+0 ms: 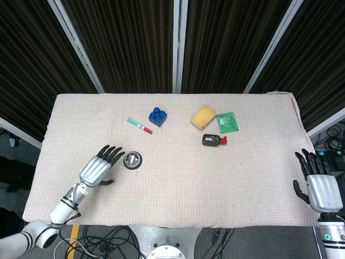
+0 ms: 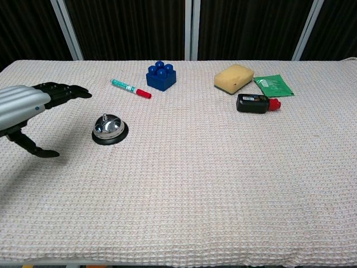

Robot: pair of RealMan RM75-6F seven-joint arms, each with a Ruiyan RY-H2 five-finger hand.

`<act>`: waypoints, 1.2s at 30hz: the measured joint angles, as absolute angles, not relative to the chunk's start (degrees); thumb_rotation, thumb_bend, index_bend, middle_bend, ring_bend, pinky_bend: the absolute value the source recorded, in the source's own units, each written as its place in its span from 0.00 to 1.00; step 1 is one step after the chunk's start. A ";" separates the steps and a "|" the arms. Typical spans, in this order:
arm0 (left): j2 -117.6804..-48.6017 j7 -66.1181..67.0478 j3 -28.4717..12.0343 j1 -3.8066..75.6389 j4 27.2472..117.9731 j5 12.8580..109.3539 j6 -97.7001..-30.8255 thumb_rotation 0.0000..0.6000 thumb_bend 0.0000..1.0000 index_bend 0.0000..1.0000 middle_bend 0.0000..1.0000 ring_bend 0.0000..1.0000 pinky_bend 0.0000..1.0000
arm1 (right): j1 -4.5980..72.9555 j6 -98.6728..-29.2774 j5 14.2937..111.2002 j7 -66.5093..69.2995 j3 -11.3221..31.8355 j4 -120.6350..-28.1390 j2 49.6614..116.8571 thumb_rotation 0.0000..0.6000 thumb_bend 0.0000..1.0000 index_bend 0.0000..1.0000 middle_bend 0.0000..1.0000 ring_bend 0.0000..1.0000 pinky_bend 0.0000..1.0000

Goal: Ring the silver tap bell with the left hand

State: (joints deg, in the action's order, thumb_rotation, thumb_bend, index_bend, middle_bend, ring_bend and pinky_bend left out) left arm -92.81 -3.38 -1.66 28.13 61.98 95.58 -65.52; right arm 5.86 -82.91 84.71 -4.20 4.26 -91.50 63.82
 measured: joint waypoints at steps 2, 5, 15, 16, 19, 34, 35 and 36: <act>-94.24 -4.72 -1.68 28.70 60.33 95.25 -65.27 1.00 0.05 0.00 0.00 0.00 0.03 | 5.90 -82.84 84.67 -4.27 4.25 -91.64 63.79 1.00 0.33 0.00 0.00 0.00 0.00; -95.56 -6.19 -1.48 29.45 58.32 95.05 -65.06 0.97 0.00 0.00 0.00 0.00 0.01 | 5.96 -82.67 84.55 -4.41 4.25 -91.75 63.79 1.00 0.31 0.00 0.00 0.00 0.00; -97.17 -10.37 -1.07 31.11 56.72 94.10 -65.50 0.54 0.00 0.01 0.00 0.00 0.00 | 6.12 -81.87 83.48 -4.33 4.40 -91.39 63.97 1.00 0.29 0.00 0.00 0.00 0.00; -97.23 -10.25 -1.07 31.29 56.74 94.04 -65.58 0.51 0.00 0.01 0.00 0.00 0.00 | 6.13 -81.85 83.45 -4.35 4.39 -91.35 63.96 1.00 0.29 0.00 0.00 0.00 0.00; -97.35 -9.94 -0.84 31.53 56.90 93.97 -65.64 0.47 0.00 0.01 0.00 0.00 0.00 | 6.13 -81.85 83.41 -4.27 4.39 -91.30 64.01 1.00 0.29 0.00 0.00 0.00 0.00; -102.05 -10.04 2.57 31.33 51.67 95.01 -65.60 0.46 0.00 0.01 0.00 0.00 0.00 | 6.17 -81.50 82.85 -3.83 4.44 -90.97 64.35 1.00 0.29 0.00 0.00 0.00 0.00; -102.31 -10.06 2.61 31.39 51.33 94.83 -65.20 0.46 0.00 0.01 0.00 0.00 0.00 | 6.16 -81.47 82.82 -3.84 4.42 -90.98 64.35 1.00 0.29 0.00 0.00 0.00 0.00; -102.51 -10.08 2.66 31.45 51.04 94.64 -64.78 0.46 0.00 0.01 0.00 0.00 0.00 | 6.17 -81.39 82.76 -3.88 4.40 -90.98 64.33 1.00 0.29 0.00 0.00 0.00 0.00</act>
